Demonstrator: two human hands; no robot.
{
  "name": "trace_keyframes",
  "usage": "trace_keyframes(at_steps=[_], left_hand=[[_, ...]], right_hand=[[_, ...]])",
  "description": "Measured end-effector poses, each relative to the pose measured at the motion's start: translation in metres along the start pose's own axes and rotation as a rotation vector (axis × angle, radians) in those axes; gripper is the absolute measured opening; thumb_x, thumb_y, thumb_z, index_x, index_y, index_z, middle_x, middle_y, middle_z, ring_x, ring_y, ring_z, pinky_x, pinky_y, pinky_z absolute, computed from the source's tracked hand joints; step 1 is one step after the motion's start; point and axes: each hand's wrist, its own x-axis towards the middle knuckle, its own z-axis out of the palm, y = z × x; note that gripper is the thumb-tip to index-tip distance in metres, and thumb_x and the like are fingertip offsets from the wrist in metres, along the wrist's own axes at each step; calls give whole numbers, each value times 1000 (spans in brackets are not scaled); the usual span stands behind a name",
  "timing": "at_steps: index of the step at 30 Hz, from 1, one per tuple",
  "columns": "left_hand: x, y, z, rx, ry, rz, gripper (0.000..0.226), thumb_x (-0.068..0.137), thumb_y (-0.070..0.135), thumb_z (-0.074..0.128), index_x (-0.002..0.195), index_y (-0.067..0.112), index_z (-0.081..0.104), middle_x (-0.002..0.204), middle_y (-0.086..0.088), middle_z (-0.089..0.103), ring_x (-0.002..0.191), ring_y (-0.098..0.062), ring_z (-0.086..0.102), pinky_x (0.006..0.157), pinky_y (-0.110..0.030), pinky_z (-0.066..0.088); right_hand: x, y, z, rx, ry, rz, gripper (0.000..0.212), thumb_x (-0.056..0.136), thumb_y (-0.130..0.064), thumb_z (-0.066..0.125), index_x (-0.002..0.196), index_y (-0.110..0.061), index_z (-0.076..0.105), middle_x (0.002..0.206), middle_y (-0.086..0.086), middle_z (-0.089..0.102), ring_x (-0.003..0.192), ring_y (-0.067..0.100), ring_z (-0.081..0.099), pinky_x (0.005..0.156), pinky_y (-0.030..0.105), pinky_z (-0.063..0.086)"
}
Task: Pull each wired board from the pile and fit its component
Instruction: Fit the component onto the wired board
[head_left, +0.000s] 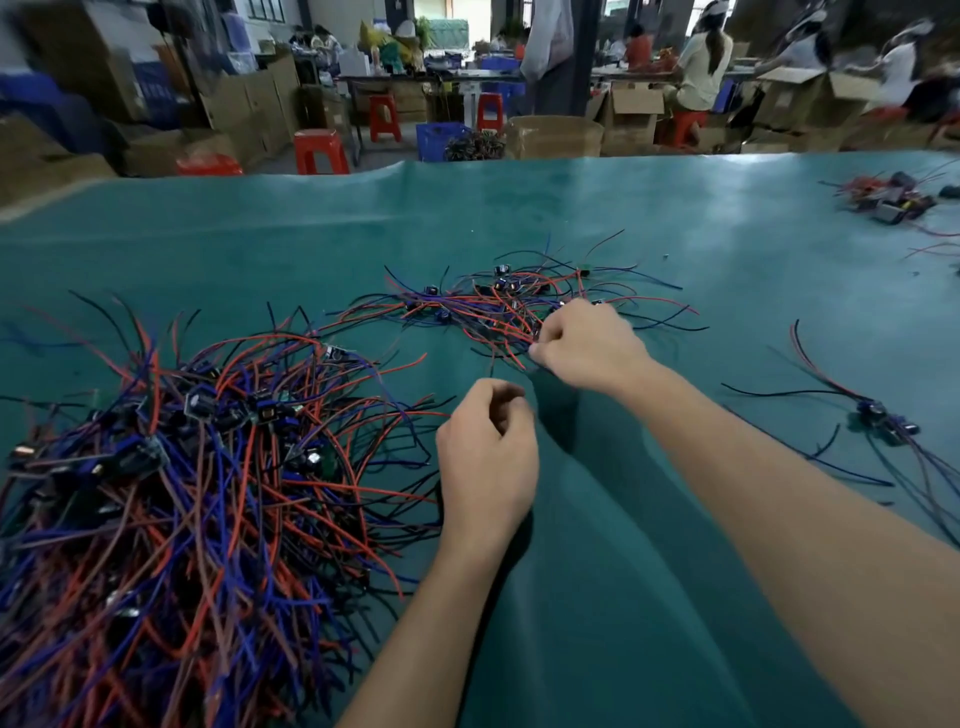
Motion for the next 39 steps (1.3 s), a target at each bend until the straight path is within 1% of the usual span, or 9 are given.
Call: trace_keyframes(at_steps=[4,8,12,16,20,25,29,36,39], left_hand=[[0,-1,-1,-37,-31,-34,35,90,46,44,81,22,67,80,6,75,73,-24,69,74,-53,58],[0,6,-1,-176,-105,-120,51,94,60,40,78,19,66,75,2,77,61,-15,67,58,-35,48],[-2,5,-2,-143,-159,-72,28,90,39,60,81,13,68,71,-2,77,63,-18,68,71,-42,55],[-4,7,-1,-174,-225,-26,15,92,9,68,82,20,70,72,7,76,65,-6,67,69,-27,52],[-5,7,-3,-139,-294,19,20,85,2,77,90,22,73,79,-4,78,74,-16,73,74,-29,55],[-7,9,-4,-129,-293,-5,22,79,5,83,91,17,70,74,-5,77,62,-11,63,66,-28,49],[-8,8,-4,-99,-261,-17,26,74,7,87,86,22,69,67,1,74,56,-9,61,61,-25,48],[-7,4,-4,-31,-212,22,30,66,11,93,85,21,72,70,7,74,65,-8,67,75,-38,59],[-8,6,-3,-13,-309,2,24,71,24,85,93,21,76,77,8,77,74,-10,73,83,-44,60]], right_hand=[[-45,9,-27,606,-66,14,29,86,-25,73,58,-16,69,54,-1,62,46,12,49,39,15,32],[-102,25,-33,750,-448,-160,19,77,-29,77,69,-12,75,60,7,64,48,10,45,40,17,26],[-117,35,-26,640,-604,-241,21,77,-34,78,72,-14,78,62,5,67,53,11,48,45,19,30],[-107,42,-16,707,-320,-117,27,90,-30,76,69,-13,75,58,2,62,51,12,48,43,24,32],[-100,41,-4,929,9,44,26,89,-26,77,69,-11,73,59,3,63,50,13,52,40,25,40],[-102,35,0,1163,-1,128,23,85,-8,78,63,-13,74,61,6,61,52,13,54,45,23,44],[-102,33,2,1341,-46,219,17,83,-11,80,71,-8,68,63,5,55,53,12,51,48,20,44],[-101,36,0,1235,-43,244,13,87,1,73,88,13,70,70,10,62,56,11,53,50,19,48],[-99,40,-7,1199,-52,210,9,91,4,66,88,5,75,76,8,68,62,11,59,57,20,52]])
